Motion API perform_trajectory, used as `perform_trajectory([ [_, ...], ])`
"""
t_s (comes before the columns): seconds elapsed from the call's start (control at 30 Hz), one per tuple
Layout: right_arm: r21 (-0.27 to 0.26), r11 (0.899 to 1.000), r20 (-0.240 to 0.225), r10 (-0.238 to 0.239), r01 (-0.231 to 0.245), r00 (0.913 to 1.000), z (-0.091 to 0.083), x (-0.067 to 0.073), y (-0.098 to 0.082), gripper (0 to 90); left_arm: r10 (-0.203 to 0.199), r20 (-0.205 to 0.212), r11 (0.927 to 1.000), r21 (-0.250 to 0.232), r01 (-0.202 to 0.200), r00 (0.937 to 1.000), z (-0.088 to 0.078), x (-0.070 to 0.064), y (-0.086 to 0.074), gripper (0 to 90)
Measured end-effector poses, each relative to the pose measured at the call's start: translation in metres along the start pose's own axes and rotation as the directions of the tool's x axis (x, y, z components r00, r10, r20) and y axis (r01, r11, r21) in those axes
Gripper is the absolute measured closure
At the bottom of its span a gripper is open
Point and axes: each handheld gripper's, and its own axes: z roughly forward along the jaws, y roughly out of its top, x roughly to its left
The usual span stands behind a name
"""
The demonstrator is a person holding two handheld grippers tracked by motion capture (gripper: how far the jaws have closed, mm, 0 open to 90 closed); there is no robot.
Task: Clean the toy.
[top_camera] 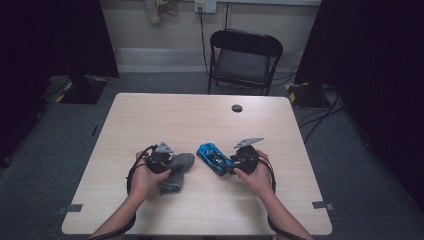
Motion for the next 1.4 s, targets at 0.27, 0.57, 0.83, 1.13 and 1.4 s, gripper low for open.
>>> perform_trajectory([
  [0.27, -0.031, 0.999, 0.027, -0.043, 0.043, 0.9987, 0.002, 0.007, 0.011, 21.3, -0.006, -0.001, 1.0, -0.005, 0.006, 1.0, -0.002, 0.0, -0.001, 65.8],
  [0.57, -0.019, 0.997, 0.034, -0.068, 0.069, 0.9971, 0.021, 0.017, 0.032, 16.5, -0.012, -0.003, 0.9999, -0.011, 0.012, 0.9999, -0.001, 0.0, -0.002, 65.8],
  [0.83, 0.031, 0.995, 0.065, -0.093, 0.091, 0.9936, 0.046, 0.022, 0.042, 15.9, -0.015, 0.002, 0.9997, -0.018, 0.015, 0.9999, -0.001, 0.0, -0.003, 65.6],
  [1.13, 0.074, 0.994, 0.083, -0.084, 0.078, 0.993, 0.062, 0.018, 0.043, 17.8, -0.014, 0.004, 0.9997, -0.021, 0.014, 0.9999, -0.001, 0.0, -0.003, 65.5],
  [1.4, 0.078, 0.992, 0.126, -0.107, 0.097, 0.9863, 0.07, 0.023, 0.044, 18.3, -0.014, 0.001, 0.9996, -0.025, 0.014, 0.9999, -0.001, 0.0, -0.003, 65.4],
])
